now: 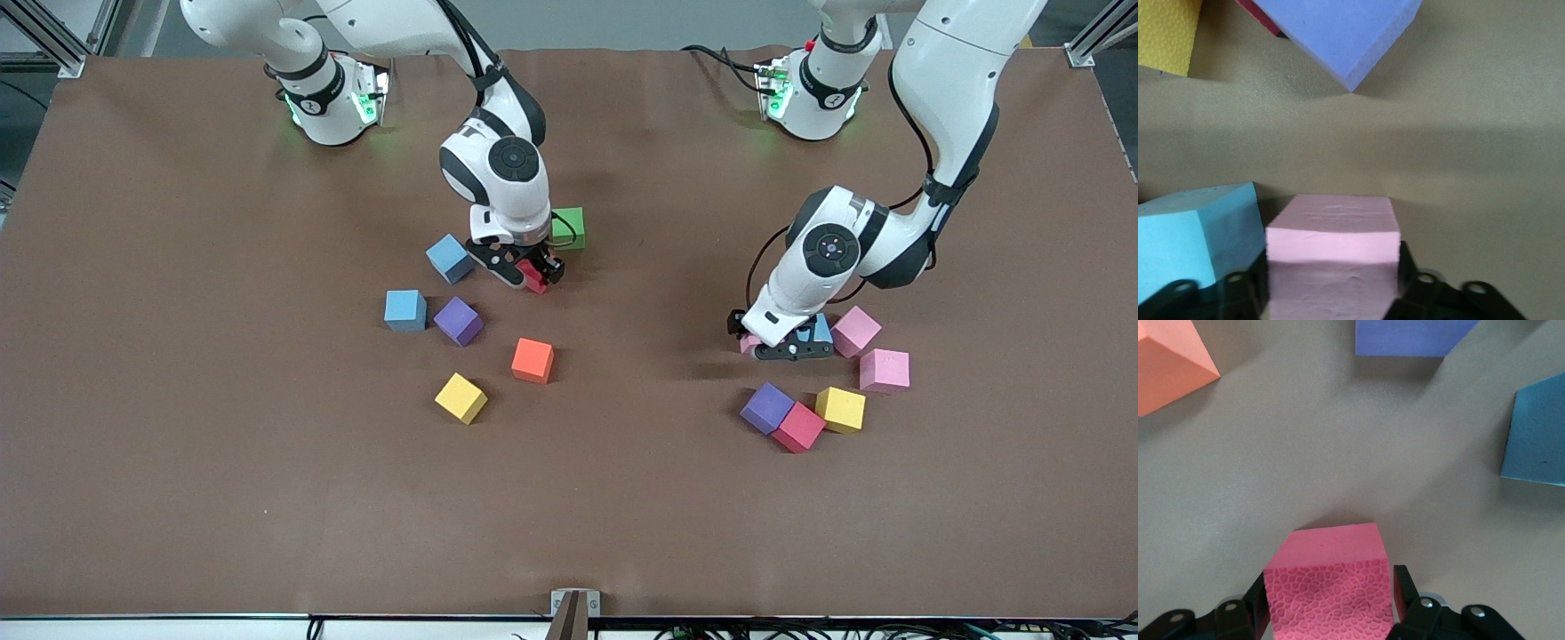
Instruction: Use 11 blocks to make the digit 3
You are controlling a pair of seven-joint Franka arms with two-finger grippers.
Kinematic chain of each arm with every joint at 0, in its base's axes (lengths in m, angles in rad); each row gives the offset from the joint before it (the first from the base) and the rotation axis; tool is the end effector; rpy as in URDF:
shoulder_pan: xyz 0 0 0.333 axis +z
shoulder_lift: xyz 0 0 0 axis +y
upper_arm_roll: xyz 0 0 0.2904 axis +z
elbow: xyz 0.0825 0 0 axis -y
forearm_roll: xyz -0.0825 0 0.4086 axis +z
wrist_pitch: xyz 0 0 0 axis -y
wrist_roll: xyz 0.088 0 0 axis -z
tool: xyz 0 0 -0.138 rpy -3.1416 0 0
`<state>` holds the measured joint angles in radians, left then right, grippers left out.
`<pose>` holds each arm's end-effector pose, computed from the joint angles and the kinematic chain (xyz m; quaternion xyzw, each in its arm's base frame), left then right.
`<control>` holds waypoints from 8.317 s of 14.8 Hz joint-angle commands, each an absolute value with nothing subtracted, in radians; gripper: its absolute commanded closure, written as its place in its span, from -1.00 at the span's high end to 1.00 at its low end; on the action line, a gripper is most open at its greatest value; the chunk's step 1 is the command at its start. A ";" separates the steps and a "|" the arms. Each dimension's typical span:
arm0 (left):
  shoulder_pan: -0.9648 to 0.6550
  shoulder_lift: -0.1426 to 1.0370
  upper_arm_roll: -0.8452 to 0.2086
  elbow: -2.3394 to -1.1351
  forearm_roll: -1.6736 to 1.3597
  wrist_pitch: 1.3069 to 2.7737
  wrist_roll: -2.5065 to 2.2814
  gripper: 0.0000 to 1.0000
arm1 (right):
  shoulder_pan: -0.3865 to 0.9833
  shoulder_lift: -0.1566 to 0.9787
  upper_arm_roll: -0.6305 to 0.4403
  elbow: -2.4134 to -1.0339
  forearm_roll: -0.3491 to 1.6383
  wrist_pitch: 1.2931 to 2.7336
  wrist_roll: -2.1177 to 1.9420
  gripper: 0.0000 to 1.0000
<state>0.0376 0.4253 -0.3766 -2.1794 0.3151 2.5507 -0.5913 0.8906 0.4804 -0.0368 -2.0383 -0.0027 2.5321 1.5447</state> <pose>0.5256 -0.1989 0.1292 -0.9999 -0.0090 -0.0013 0.0107 0.3967 0.4537 0.1321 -0.9420 0.3355 -0.0111 0.0030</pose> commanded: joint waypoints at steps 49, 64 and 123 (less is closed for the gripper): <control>-0.261 0.561 -0.719 -2.118 0.502 2.480 -2.939 -0.03 | 1.019 0.357 -0.043 -2.250 -0.006 2.600 2.530 -1.00; -0.250 0.531 -0.721 -2.117 0.526 2.441 -2.909 1.00 | 1.017 0.365 -0.043 -2.243 -0.006 2.609 2.536 -1.00; 0.166 0.279 -0.348 -1.473 0.123 1.760 -0.194 1.00 | 0.827 0.256 -0.044 -2.118 -0.003 2.261 1.875 1.00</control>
<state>0.2727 0.3499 -0.5033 -1.4687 0.1994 1.7880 -0.2618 0.8605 0.3159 -0.0546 -2.0379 -0.0032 2.2546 2.0074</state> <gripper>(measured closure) 0.000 0.000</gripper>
